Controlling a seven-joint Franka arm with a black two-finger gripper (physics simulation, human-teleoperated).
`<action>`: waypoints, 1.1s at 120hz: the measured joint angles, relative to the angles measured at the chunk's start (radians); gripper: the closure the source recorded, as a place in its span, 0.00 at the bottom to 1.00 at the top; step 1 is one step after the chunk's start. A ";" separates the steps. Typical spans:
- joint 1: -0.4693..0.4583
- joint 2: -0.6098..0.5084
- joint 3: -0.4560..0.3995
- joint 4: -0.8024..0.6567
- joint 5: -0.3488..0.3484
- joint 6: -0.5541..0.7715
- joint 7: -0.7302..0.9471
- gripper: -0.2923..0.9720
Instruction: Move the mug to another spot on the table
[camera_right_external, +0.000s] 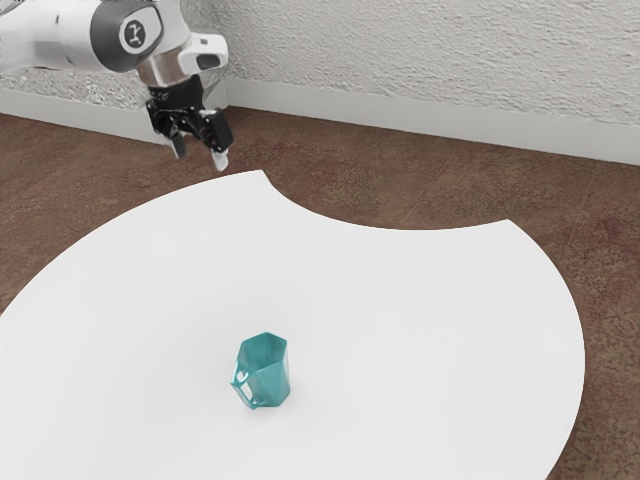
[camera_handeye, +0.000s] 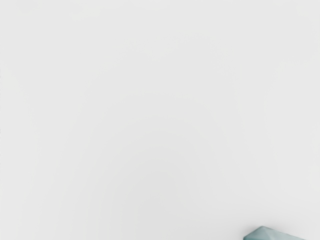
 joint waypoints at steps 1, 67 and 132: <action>-0.001 0.000 0.000 -0.001 0.000 0.005 0.000 0.23; -0.201 -0.366 -0.001 -0.740 0.059 0.251 -0.027 0.23; -0.226 -0.229 0.002 -0.931 -0.066 0.612 -0.112 0.23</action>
